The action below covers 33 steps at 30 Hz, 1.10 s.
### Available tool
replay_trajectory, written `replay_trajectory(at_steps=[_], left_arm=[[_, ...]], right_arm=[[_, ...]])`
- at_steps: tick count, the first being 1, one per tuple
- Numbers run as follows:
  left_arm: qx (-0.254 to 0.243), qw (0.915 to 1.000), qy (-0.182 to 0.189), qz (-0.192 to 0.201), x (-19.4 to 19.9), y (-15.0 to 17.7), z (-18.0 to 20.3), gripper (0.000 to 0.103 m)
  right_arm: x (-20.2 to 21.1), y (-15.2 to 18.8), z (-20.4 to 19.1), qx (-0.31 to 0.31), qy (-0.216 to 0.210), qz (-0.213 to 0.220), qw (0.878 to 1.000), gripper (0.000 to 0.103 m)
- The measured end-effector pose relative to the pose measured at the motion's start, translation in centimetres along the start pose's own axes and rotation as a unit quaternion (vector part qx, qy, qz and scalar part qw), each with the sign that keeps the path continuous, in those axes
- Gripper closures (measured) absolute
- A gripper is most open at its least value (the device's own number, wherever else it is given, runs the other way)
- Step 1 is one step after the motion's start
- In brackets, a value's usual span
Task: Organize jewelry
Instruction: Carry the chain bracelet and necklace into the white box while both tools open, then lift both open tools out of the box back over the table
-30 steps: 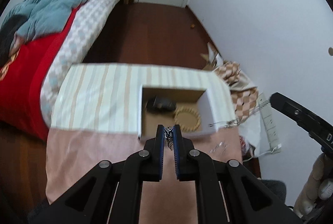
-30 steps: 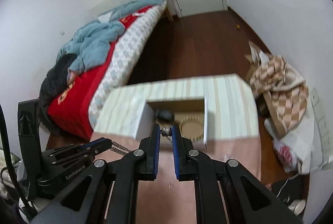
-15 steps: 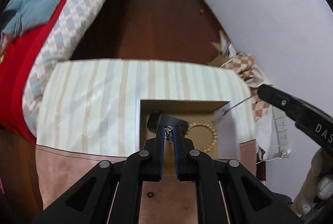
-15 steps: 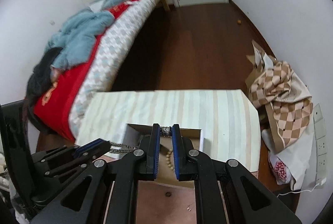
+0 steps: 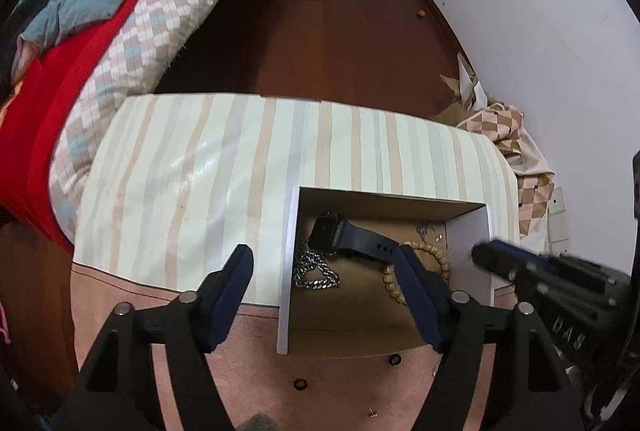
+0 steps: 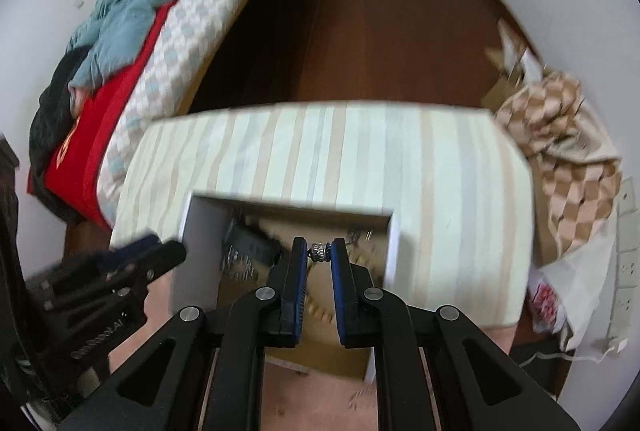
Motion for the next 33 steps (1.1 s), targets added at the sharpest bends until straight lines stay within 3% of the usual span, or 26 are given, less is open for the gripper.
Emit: replay_trajectory(at_steps=[1, 4, 5, 8, 10, 14, 16, 21, 33], left_arm=[[-0.001, 1.0000, -0.005, 0.000, 0.1, -0.1, -0.1, 0.032], [0.001, 0.9999, -0.013, 0.003, 0.7, 0.1, -0.3, 0.028], [0.001, 0.9998, -0.017, 0.005, 0.9, 0.1, -0.5, 0.020], [0.000, 0.9991, -0.036, 0.022, 1.9, 0.2, -1.0, 0.009], [-0.001, 0.9981, -0.049, 0.037, 2.6, 0.7, -1.3, 0.003], [-0.008, 0.9960, -0.074, 0.050, 3.4, 1.8, -1.7, 0.000], [-0.015, 0.9952, -0.083, 0.050, 3.6, 2.7, -1.7, 0.000], [-0.022, 0.9945, -0.086, 0.055, 4.8, 4.5, -1.5, 0.000], [-0.032, 0.9896, -0.094, 0.104, 10.8, 6.4, -0.6, 0.000]], right_arm=[[0.0, 0.5, 0.2, -0.001, -0.001, -0.006, 1.000, 0.087], [0.8, 1.6, 0.7, -0.011, -0.007, -0.008, 1.000, 0.062], [1.1, 1.7, 0.9, -0.015, -0.010, -0.007, 1.000, 0.060], [2.4, 2.1, 1.9, -0.025, -0.001, 0.004, 1.000, 0.056], [3.3, 2.7, 2.7, -0.026, 0.019, 0.018, 0.999, 0.047], [4.2, 4.0, 3.7, -0.022, 0.061, 0.037, 0.997, 0.013], [4.5, 5.0, 3.9, -0.018, 0.086, 0.044, 0.995, 0.007], [5.3, 6.9, 3.9, -0.011, 0.121, 0.063, 0.991, 0.002], [11.5, 9.1, 1.8, -0.009, 0.143, 0.131, 0.981, 0.002]])
Point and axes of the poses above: each gripper's, at about its wrist camera, not at the fingertips, and x roughly against the way its jaws point, z to its right, y to its underside, the point moved 10 cm from there along -x, roughly the way its jaws point, and after that the axes turned 4 degrees about -x, right-handed, at the moved point
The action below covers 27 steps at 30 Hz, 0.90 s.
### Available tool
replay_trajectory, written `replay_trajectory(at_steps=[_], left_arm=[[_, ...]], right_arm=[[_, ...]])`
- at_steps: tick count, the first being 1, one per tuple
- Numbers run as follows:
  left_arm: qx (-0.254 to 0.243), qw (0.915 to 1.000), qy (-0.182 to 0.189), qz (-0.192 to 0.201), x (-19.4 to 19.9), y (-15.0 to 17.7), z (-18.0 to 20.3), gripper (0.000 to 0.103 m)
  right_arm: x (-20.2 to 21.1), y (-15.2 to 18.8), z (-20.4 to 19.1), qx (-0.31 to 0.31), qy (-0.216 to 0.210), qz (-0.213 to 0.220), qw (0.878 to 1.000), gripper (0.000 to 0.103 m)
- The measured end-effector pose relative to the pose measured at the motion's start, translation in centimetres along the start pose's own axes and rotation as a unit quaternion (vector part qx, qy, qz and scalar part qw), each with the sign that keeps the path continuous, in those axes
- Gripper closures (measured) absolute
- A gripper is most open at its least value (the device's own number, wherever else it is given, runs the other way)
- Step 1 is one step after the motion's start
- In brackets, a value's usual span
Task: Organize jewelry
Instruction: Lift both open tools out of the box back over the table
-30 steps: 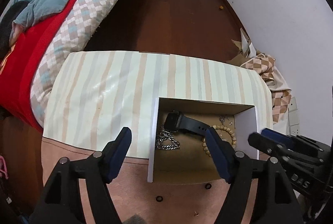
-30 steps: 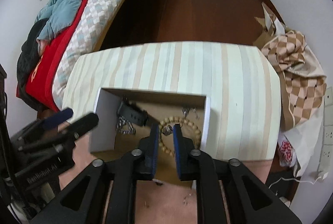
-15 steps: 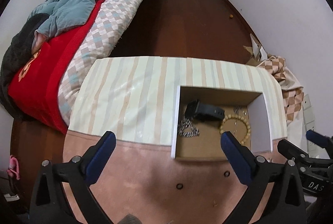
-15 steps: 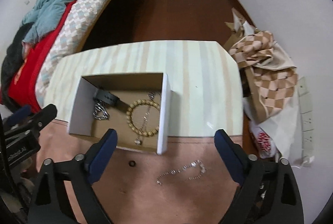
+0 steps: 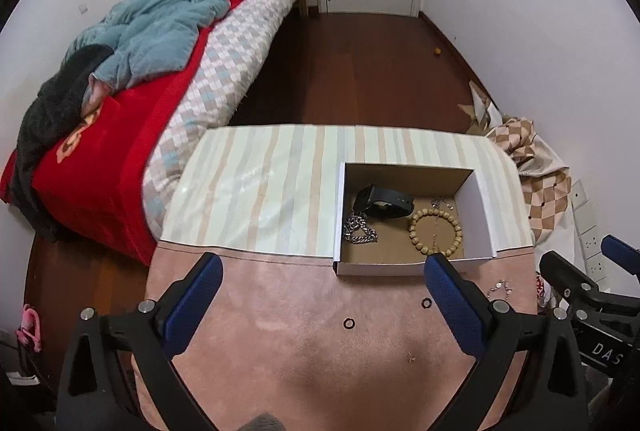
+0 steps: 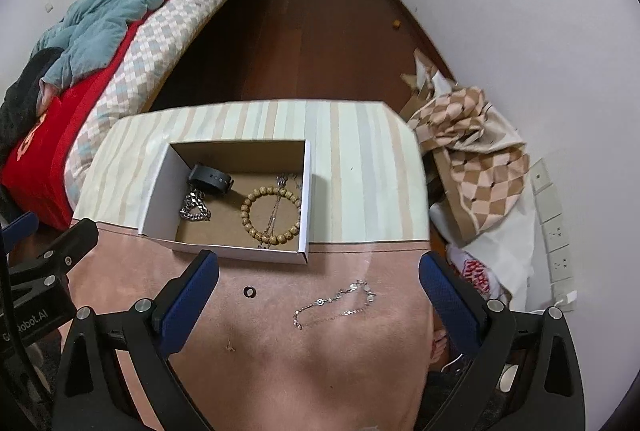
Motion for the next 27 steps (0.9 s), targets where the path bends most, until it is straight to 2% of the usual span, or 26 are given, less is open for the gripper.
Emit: replay_trajectory(at_steps=[19, 27], left_arm=[[0.000, 0.9962, 0.022, 0.084, 11.4, -0.2, 0.6, 0.000], [0.013, 0.9958, 0.020, 0.088, 13.2, 0.0, 0.2, 0.000]], right_arm=[[14.8, 0.8, 1.0, -0.011, 0.002, 0.116, 0.993, 0.002], [18.3, 0.9, 1.2, -0.021, -0.011, 0.136, 0.990, 0.002]])
Point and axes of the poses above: each gripper's, at about its wrist camera, not at the fingertips, and x roughly against the way its jaws point, z to its right, y to its underside, the point moved 10 cm from there along -x, roughly the way its jaws point, and after that the axes turned 4 degrees about -x, right-handed, at the moved point
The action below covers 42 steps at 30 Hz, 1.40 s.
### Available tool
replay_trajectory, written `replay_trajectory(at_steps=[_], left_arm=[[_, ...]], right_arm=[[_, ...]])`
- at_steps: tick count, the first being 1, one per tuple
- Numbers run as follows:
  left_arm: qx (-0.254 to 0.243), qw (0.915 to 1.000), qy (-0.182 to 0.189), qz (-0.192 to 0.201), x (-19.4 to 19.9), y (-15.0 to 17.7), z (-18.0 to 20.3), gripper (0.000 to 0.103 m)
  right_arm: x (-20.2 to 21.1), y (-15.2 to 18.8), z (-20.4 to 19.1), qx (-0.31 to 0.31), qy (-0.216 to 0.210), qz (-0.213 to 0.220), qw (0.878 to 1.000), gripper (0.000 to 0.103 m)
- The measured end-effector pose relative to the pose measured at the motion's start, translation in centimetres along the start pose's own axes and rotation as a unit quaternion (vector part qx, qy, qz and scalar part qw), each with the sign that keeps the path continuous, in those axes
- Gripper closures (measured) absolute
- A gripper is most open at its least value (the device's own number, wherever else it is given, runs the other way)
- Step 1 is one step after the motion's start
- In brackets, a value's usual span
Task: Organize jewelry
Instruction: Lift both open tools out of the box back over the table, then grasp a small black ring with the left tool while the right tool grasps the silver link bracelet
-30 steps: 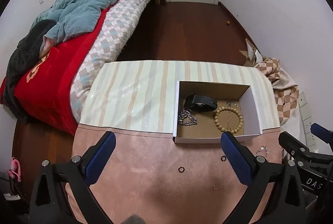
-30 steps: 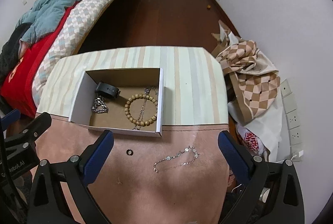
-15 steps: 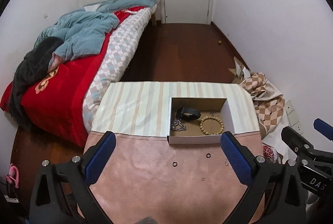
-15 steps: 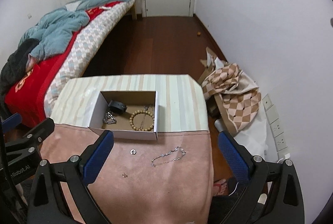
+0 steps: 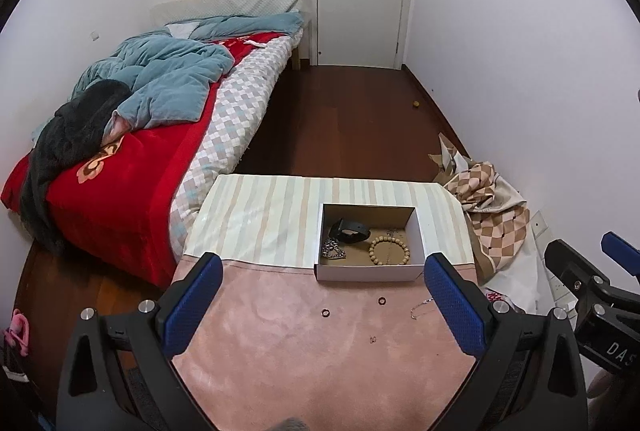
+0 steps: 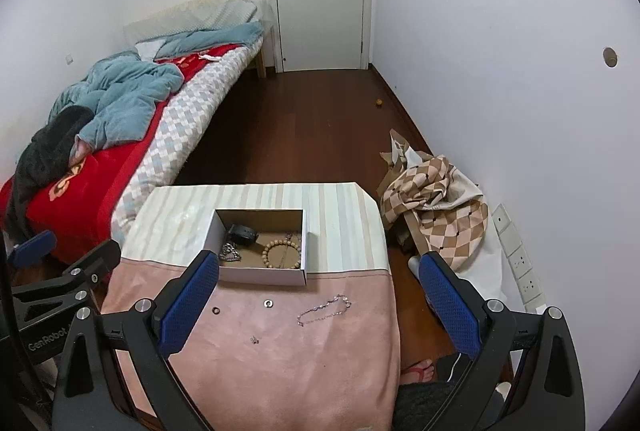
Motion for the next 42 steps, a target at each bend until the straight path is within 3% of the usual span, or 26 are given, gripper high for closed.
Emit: replay_trajectory(at_steps=[6, 11, 16, 21, 26, 29, 37, 40, 42], left_arm=[[0.012, 0.9999, -0.009, -0.002, -1.0, 0.3, -0.3, 0.000], [0.027, 0.9992, -0.018, -0.025, -4.4, 2.0, -1.3, 0.000], [0.013, 0.9955, -0.066, -0.066, -9.2, 5.6, -2.8, 0.000], [0.008, 0.9878, -0.090, -0.126, -13.8, 10.1, -3.7, 0.000], [0.015, 0.9803, -0.100, -0.169, -16.8, 13.3, -3.5, 0.000], [0.019, 0.9769, -0.097, -0.190, -18.2, 14.6, -2.7, 0.000], [0.031, 0.9704, -0.100, -0.218, -20.1, 15.8, -2.9, 0.000], [0.033, 0.9690, -0.104, -0.222, -20.2, 16.0, -3.5, 0.000], [0.034, 0.9674, -0.105, -0.228, -20.3, 16.4, -4.0, 0.000]], right_arm=[[-0.8, 0.4, 0.5, -0.018, -0.007, -0.011, 1.000, 0.002], [-3.9, 1.7, 1.4, -0.040, -0.020, -0.030, 0.999, 0.001], [-8.8, 5.1, 3.7, -0.064, -0.006, -0.078, 0.995, 0.001], [-14.9, 10.3, 7.1, -0.115, 0.014, -0.141, 0.983, 0.002], [-20.2, 14.4, 10.8, -0.158, 0.037, -0.177, 0.971, 0.023], [-23.1, 15.7, 11.7, -0.170, 0.031, -0.190, 0.967, 0.030], [-28.3, 16.0, 9.1, -0.096, 0.031, -0.194, 0.976, 0.034], [-29.7, 16.3, 8.6, -0.065, 0.049, -0.198, 0.977, 0.045], [-29.6, 16.1, 7.9, -0.047, 0.057, -0.193, 0.978, 0.060]])
Point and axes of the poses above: each gripper's, at about its wrist camera, not at the fingertips, and x roughly against the way its jaws point, z to its right, y to its underside, the point moved 10 cm from there along -x, roughly the way its jaws point, and after that the axes turned 4 degrees about -x, right-handed, at the moved point
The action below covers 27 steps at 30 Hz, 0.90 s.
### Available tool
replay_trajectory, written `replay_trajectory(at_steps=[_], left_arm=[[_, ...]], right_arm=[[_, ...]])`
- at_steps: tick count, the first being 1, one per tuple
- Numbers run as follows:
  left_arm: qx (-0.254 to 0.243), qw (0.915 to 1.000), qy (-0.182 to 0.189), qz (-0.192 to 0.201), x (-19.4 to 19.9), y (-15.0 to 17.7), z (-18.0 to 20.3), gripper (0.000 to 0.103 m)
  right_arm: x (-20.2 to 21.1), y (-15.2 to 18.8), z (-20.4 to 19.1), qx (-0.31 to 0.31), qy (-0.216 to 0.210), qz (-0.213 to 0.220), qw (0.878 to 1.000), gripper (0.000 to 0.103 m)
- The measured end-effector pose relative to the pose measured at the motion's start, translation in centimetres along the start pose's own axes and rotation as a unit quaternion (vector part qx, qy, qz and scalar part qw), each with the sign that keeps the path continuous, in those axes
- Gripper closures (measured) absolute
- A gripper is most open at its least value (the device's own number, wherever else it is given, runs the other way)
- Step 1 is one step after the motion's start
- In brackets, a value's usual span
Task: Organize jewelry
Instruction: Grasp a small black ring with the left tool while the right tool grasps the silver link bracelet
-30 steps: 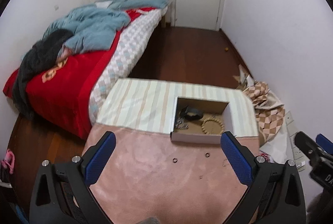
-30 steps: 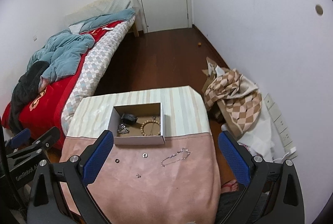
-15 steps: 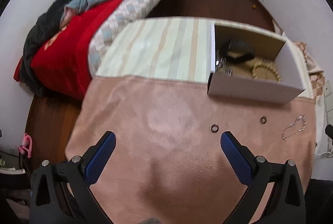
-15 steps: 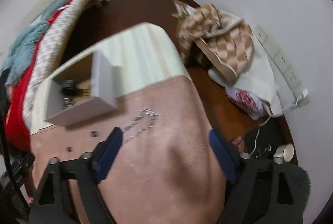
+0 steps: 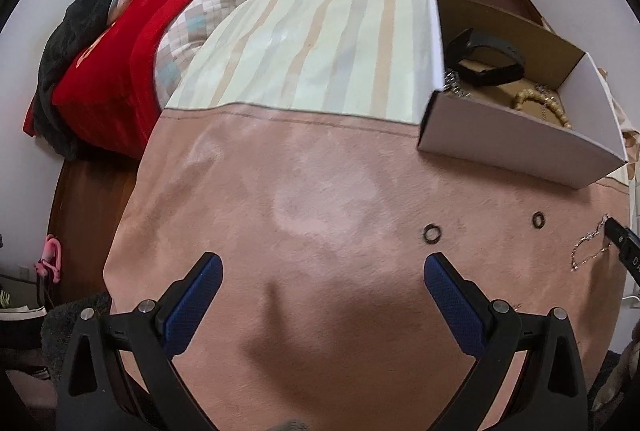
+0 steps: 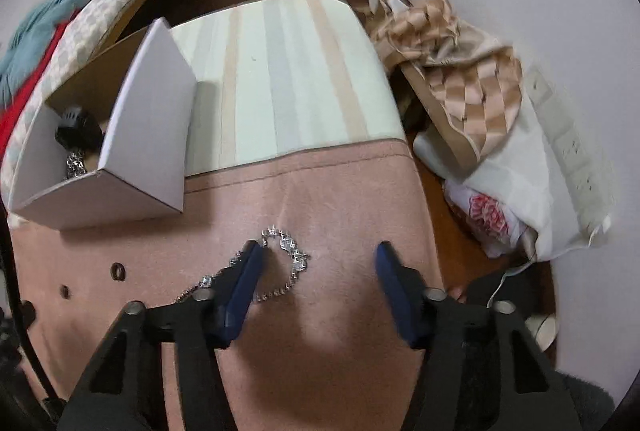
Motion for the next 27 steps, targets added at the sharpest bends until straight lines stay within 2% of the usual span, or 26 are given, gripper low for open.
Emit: replay_trajectory(at_steps=[1, 2, 7, 12, 22, 24, 26, 27], left_arm=[[-0.001, 1.0000, 0.000, -0.005, -0.2, 0.3, -0.1, 0.000], [-0.001, 1.0000, 0.001, -0.009, -0.4, 0.4, -0.3, 0.000], [0.001, 0.9997, 0.015, -0.019, -0.9, 0.9, -0.5, 0.000], [-0.021, 0.9986, 0.047, -0.012, 0.0, 1.0, 1.5, 0.001], [-0.024, 0.9959, 0.083, -0.028, -2.3, -0.4, 4.2, 0.001], [-0.027, 0.9954, 0.087, -0.030, -2.9, -0.7, 4.6, 0.008], [-0.030, 0.9949, 0.089, -0.035, -3.5, -0.9, 4.9, 0.032], [-0.031, 0.9944, 0.094, -0.037, -3.8, -0.9, 5.1, 0.035]], right_arm=[[0.0, 0.0, -0.4, 0.006, 0.000, 0.003, 1.000, 0.074], [0.1, 0.1, -0.9, 0.014, -0.004, 0.005, 1.000, 0.096], [1.1, 1.4, -2.6, 0.003, -0.053, -0.008, 0.999, 0.096], [3.7, 3.1, -2.4, -0.033, -0.099, -0.012, 0.994, 0.096], [6.2, 5.0, -1.6, -0.044, -0.110, -0.016, 0.993, 0.096], [6.0, 4.9, -1.4, -0.047, -0.107, -0.016, 0.993, 0.096], [5.6, 4.8, -1.3, -0.048, -0.106, -0.018, 0.993, 0.096], [5.4, 4.7, -1.3, -0.048, -0.104, -0.019, 0.993, 0.096]])
Point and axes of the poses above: each gripper's, at about its wrist camera, not at the fingertips, and x roughly against the way its jaws point, z to its right, y to its underside, the point moved 10 cm from there along -x, roughly the way its jaws point, and after that the axes turned 4 degrees about -x, right-handed, at the moved point
